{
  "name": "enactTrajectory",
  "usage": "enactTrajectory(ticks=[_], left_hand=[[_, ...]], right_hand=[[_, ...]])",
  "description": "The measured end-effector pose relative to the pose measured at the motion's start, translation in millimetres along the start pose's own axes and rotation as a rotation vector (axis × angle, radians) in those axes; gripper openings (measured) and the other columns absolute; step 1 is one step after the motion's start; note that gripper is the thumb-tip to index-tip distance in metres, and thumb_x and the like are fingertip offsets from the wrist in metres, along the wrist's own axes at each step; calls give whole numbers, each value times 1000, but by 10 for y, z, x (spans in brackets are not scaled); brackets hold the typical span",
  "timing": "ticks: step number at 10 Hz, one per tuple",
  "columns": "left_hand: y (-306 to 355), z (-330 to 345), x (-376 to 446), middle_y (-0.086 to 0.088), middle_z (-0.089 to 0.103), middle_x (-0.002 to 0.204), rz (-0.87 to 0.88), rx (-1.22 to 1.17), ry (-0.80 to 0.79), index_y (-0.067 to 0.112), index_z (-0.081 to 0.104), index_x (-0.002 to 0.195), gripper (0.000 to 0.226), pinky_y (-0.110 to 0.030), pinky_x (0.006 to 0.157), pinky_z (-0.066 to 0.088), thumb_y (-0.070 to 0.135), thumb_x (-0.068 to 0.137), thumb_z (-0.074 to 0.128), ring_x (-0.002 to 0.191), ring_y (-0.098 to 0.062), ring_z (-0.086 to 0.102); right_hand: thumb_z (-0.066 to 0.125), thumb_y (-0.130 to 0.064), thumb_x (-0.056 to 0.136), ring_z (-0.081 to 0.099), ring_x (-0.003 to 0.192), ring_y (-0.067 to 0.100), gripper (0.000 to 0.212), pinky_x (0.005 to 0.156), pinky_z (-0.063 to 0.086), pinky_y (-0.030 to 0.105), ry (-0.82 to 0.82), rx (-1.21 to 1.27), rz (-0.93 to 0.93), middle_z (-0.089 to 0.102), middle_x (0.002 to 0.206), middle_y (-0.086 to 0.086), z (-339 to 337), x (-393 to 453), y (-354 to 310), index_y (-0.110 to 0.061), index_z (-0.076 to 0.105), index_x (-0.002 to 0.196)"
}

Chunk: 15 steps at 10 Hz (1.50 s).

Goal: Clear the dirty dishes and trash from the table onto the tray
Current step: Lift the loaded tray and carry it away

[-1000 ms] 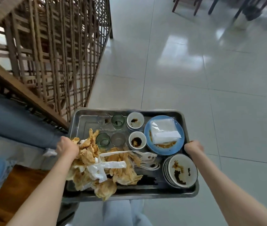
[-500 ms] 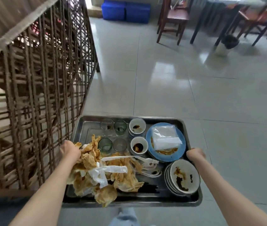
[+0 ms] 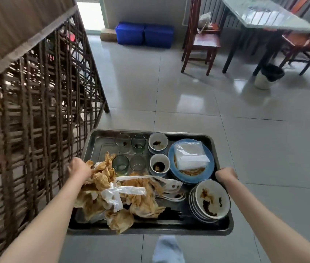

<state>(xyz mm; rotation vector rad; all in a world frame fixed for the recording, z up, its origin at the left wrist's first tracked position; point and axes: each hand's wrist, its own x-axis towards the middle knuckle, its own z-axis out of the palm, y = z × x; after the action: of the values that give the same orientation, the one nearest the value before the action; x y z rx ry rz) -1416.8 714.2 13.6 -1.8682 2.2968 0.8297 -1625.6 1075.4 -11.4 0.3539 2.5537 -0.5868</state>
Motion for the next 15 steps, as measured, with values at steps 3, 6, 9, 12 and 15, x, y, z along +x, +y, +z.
enactTrajectory(ticks=[3, 6, 9, 12, 15], left_hand=[[1938, -57, 1322, -27, 40, 138, -42, -26, 48, -10, 38, 132, 48, -42, 104, 34, 5, 89, 54, 130, -39, 35], [4003, -170, 3085, -27, 35, 141, 34, 2, 28, -9, 33, 135, 52, -40, 106, 28, 12, 92, 52, 133, -37, 31], [5922, -151, 4714, -34, 52, 123, 93, 40, 66, -18, 49, 118, 48, -44, 91, 43, 18, 88, 61, 115, -45, 50], [7896, 64, 6337, -29, 50, 127, 1, 10, 59, -8, 46, 126, 51, -46, 93, 42, 22, 88, 60, 116, -44, 48], [9746, 56, 8182, -29, 56, 116, -14, 36, 51, -11, 51, 117, 39, -44, 86, 46, 14, 88, 57, 108, -44, 52]], right_hand=[[49, 1, 87, 51, 83, 28, 19, 68, 42, 30, 28, 0, -60, 55, 92, 19, -693, 1734, -1849, 7, 58, 101], [47, 0, 91, 57, 109, 32, 29, 70, 42, 29, 26, 84, 22, 58, 119, 22, -1041, 3347, -3801, 9, 54, 117], [43, -9, 95, 49, 120, 32, 34, 94, 40, 33, 21, 103, 16, 51, 130, 21, -1517, 4919, -5683, 6, 49, 125], [40, -9, 96, 45, 124, 32, 37, 95, 38, 33, -51, 153, 4, 49, 133, 22, -1974, 6772, -7660, 6, 49, 128], [41, -9, 96, 48, 123, 32, 36, 57, 33, 14, -46, 94, -29, 51, 133, 20, -2191, 8578, -9690, 4, 51, 127]])
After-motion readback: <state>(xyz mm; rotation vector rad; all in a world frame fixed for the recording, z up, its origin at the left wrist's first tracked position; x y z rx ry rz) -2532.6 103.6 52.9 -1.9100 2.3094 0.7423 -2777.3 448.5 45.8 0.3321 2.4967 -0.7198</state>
